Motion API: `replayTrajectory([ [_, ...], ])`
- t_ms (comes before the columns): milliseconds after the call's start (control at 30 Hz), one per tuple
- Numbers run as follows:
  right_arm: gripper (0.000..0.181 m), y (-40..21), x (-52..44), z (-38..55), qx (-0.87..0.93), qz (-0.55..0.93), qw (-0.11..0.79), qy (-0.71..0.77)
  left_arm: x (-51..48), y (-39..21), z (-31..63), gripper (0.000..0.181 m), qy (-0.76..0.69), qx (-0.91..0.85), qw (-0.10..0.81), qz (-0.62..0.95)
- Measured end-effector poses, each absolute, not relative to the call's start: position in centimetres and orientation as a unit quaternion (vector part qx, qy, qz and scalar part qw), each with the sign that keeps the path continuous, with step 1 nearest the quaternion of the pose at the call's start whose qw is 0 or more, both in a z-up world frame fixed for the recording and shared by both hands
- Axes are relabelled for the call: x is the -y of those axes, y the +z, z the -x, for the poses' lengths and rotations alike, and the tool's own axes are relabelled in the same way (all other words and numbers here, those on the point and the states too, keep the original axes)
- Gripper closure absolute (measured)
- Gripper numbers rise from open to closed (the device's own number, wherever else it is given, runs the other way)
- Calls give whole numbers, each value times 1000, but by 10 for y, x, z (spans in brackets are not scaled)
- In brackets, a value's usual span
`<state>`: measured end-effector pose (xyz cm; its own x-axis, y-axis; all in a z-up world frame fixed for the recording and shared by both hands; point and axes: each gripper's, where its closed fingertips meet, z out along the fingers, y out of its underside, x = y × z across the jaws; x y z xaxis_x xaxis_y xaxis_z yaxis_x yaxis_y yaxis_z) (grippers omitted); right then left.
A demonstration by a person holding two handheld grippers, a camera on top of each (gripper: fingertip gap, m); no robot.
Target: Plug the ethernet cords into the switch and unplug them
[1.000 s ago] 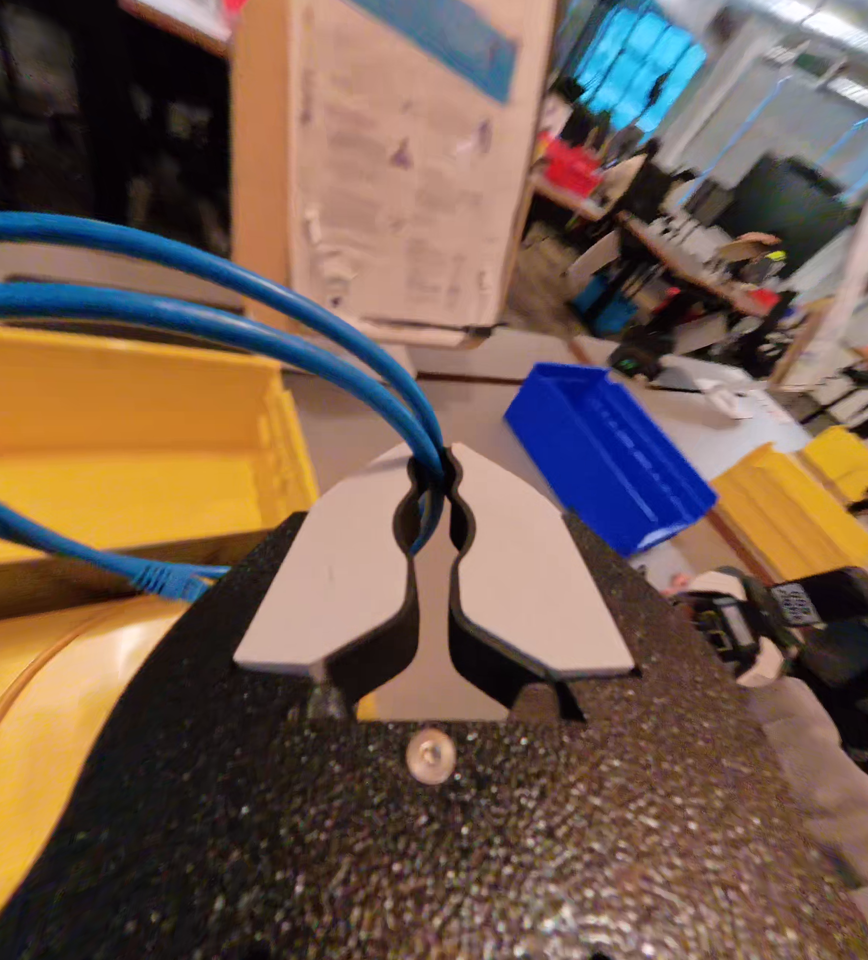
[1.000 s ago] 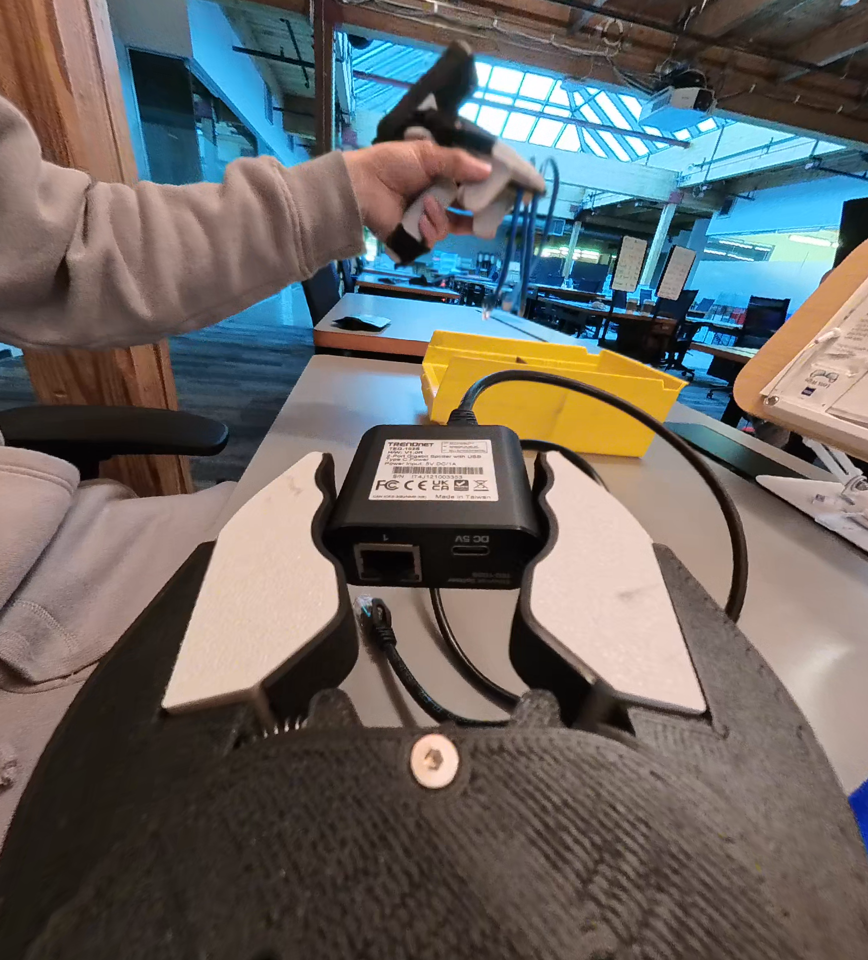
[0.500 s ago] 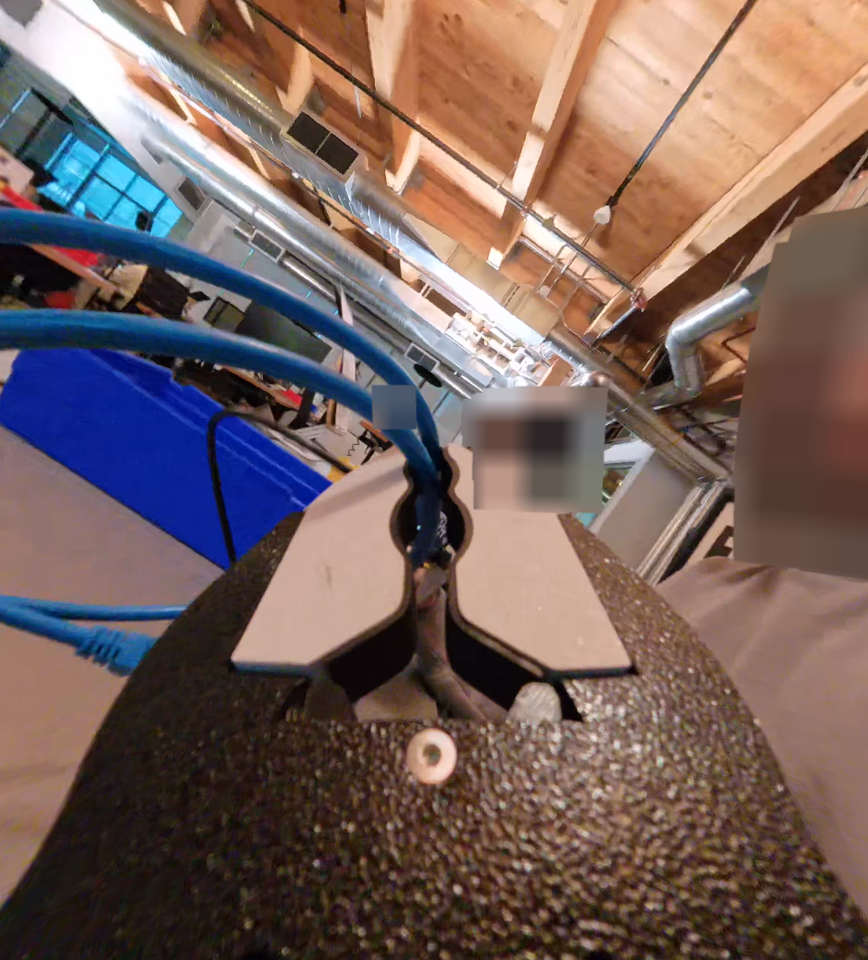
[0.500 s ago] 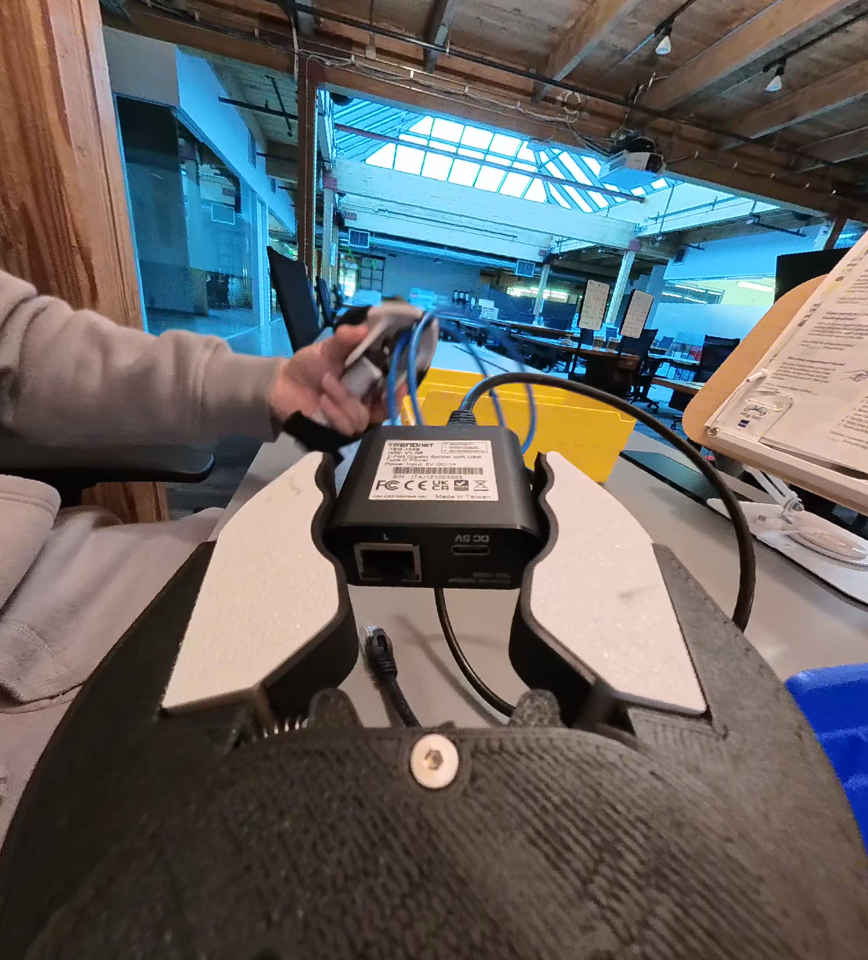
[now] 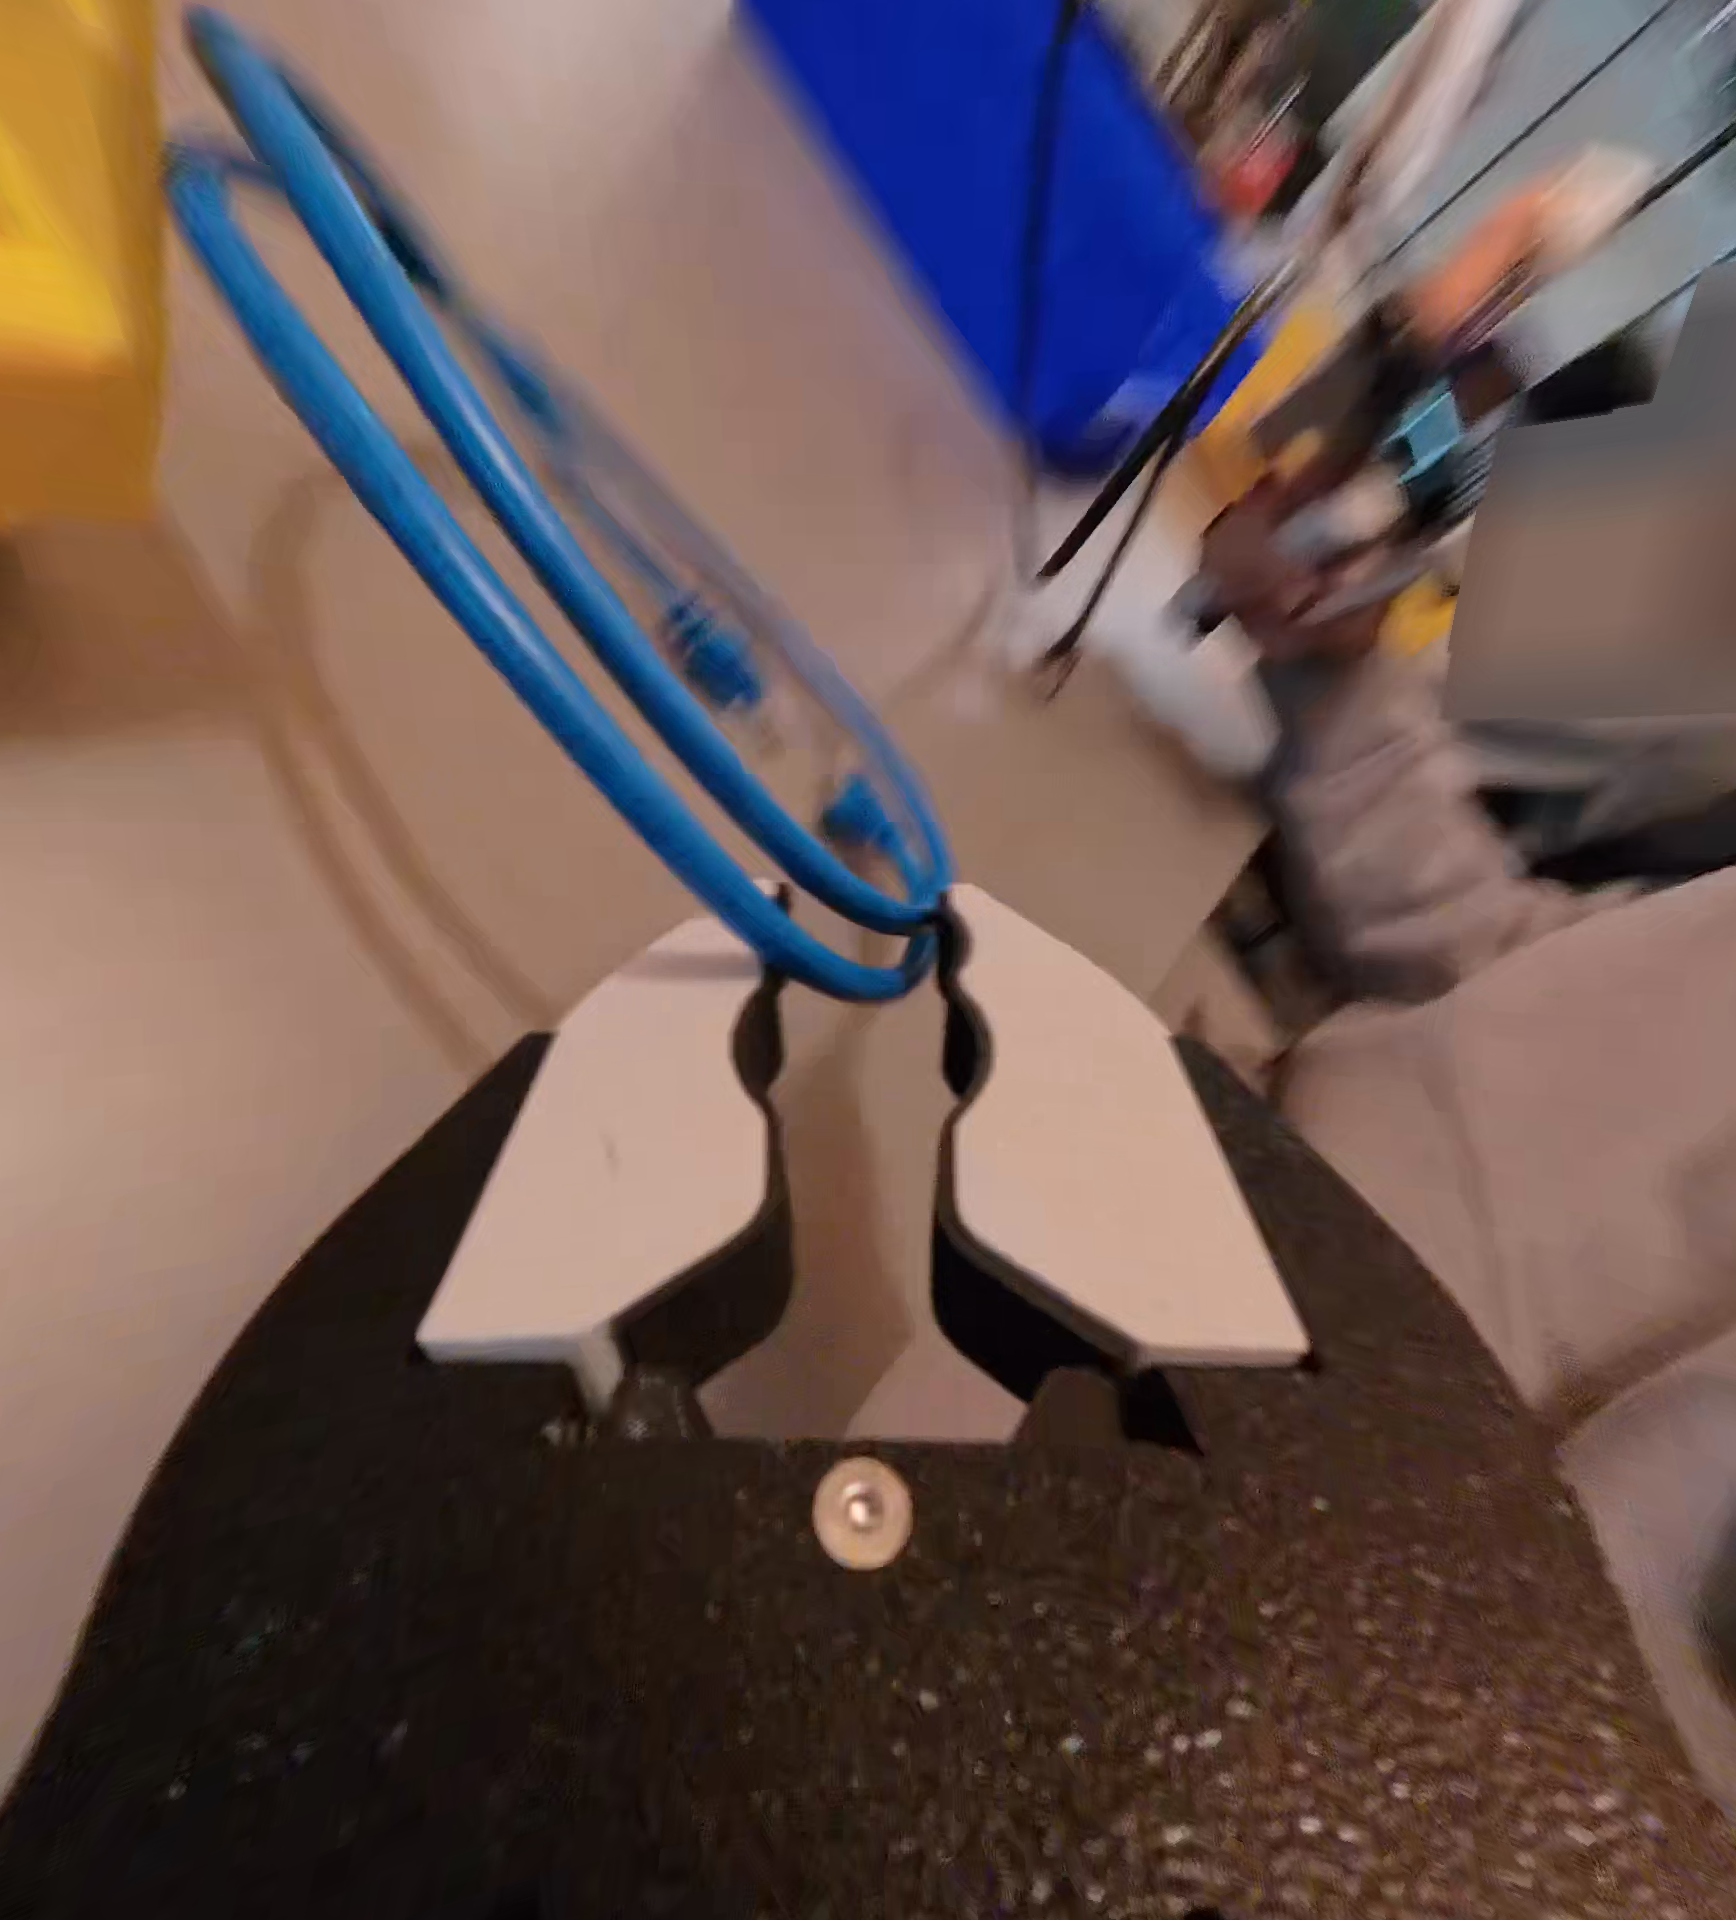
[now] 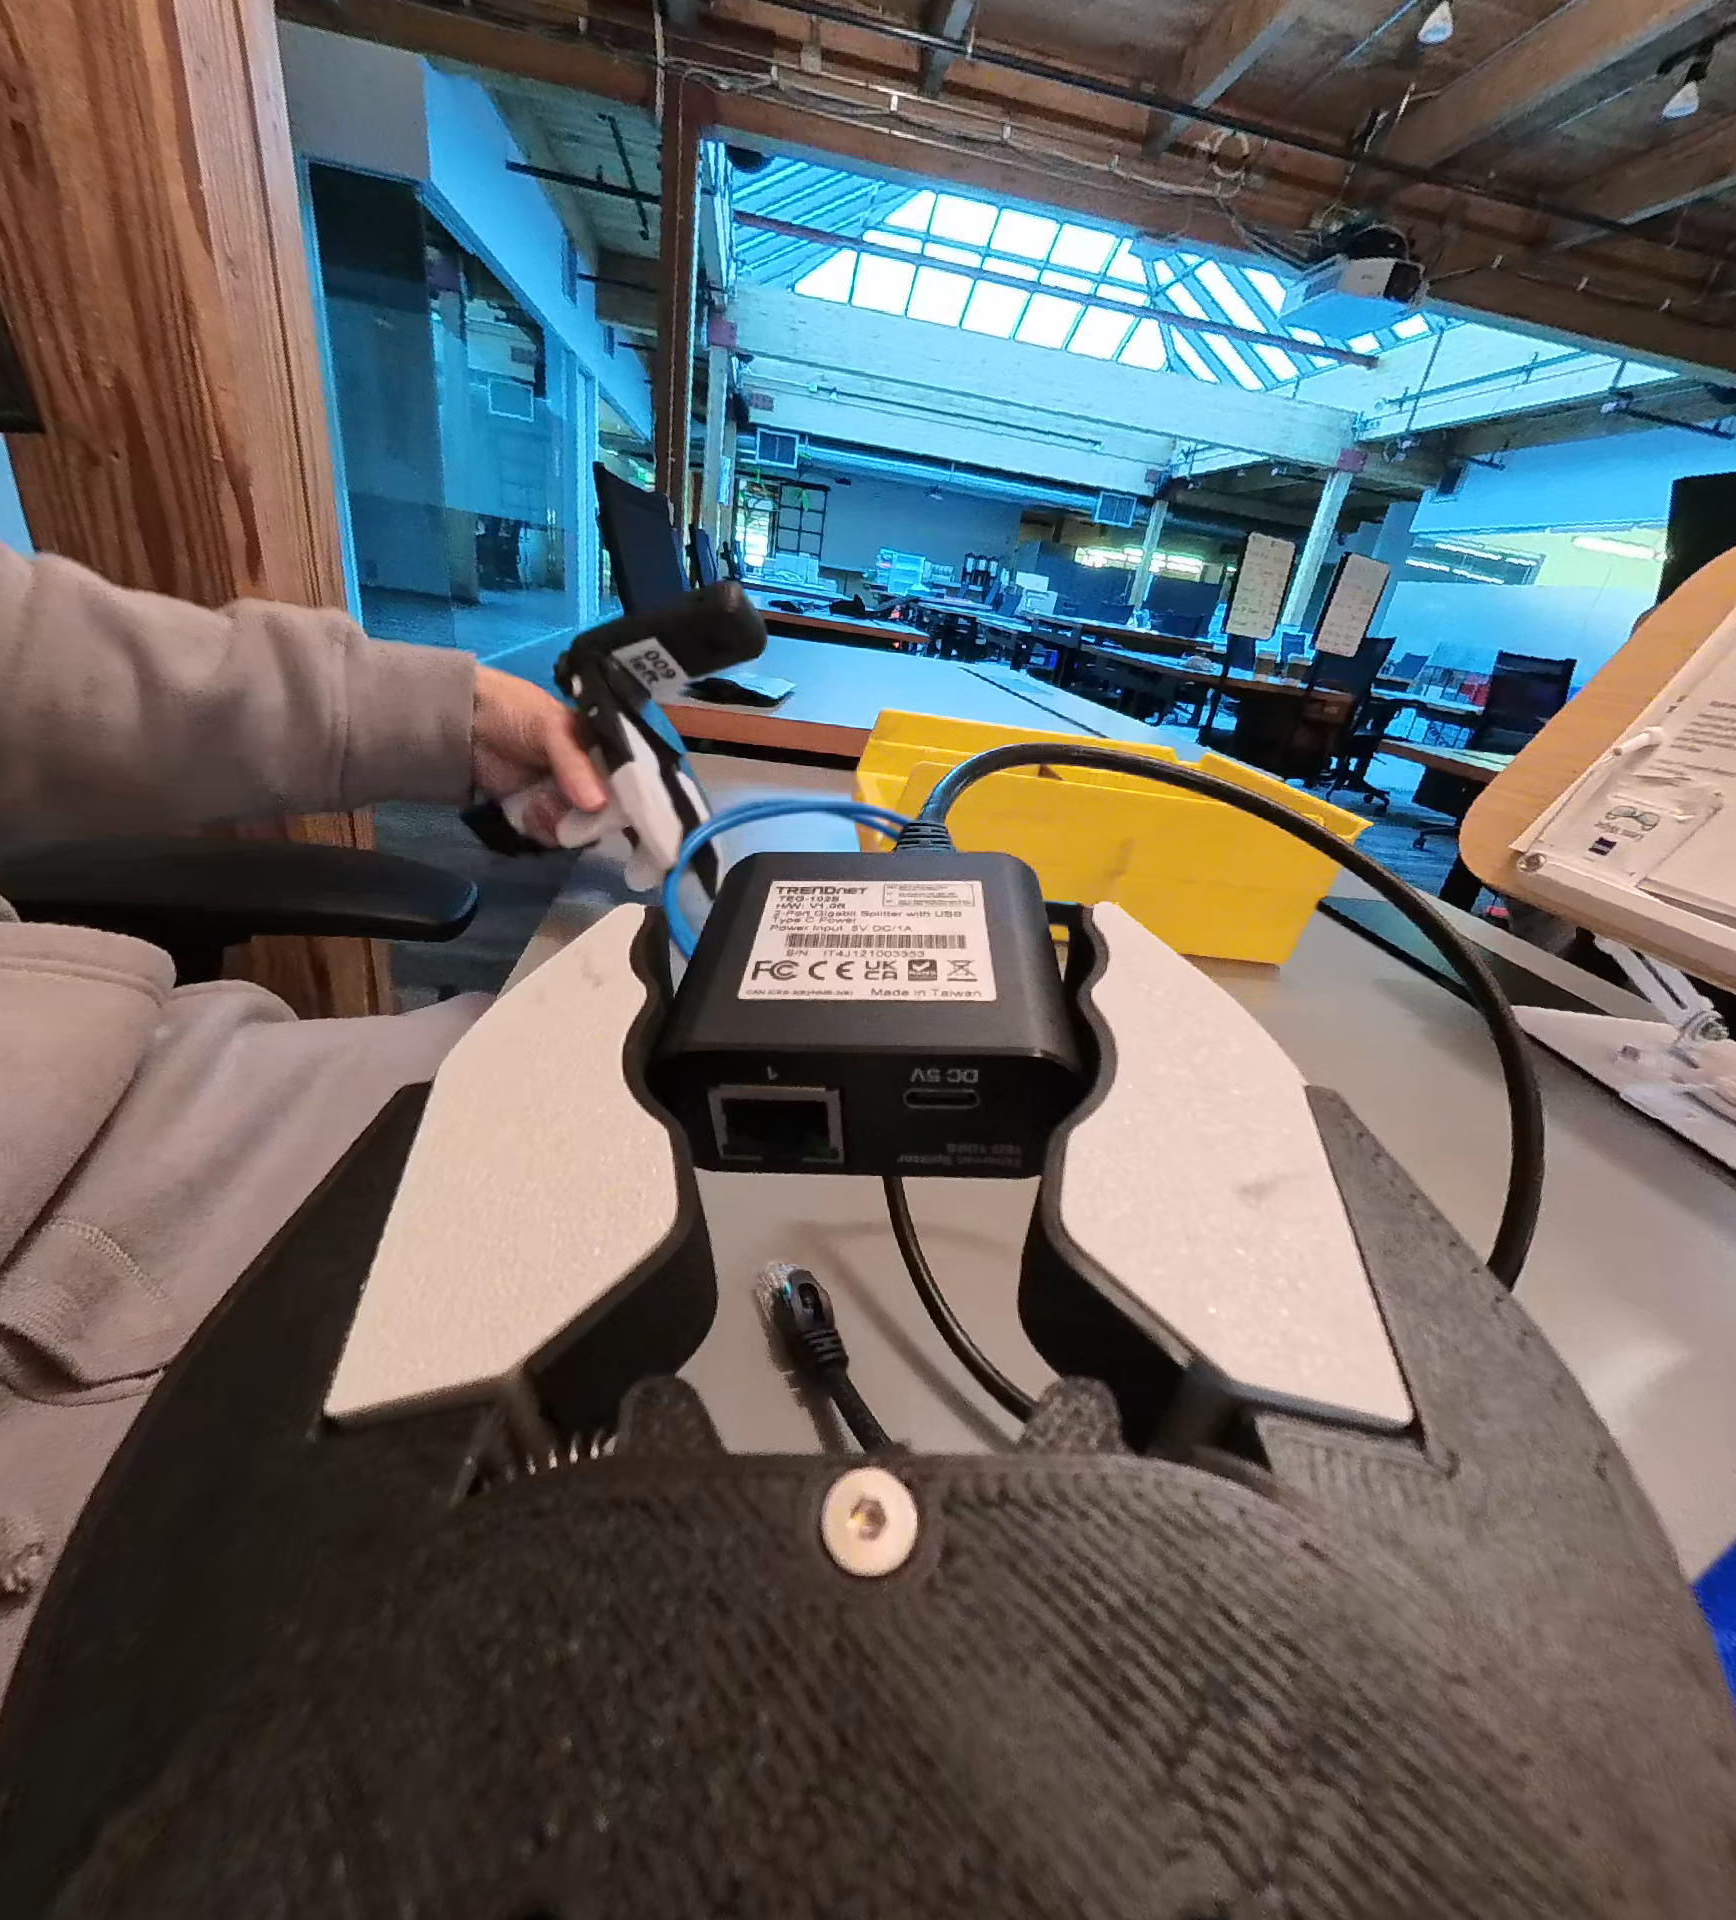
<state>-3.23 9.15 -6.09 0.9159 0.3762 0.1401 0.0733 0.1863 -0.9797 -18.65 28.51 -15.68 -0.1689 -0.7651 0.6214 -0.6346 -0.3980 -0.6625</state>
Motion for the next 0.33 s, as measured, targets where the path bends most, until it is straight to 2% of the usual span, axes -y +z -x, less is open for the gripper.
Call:
replayTrajectory([
  [33, 107, -62, -92, 32, 178, 631, 748, 101, -287, -168, 198, 143, -482, -581, 44, 654],
  [167, 108, -63, -92, 31, 177, 633, 747, 101, -302, -180, 238, 142, -304, -689, 39, 657],
  [333, 108, -66, -94, 33, 180, 638, 742, 102, -309, -144, 222, 144, -214, -730, 156, 630],
])
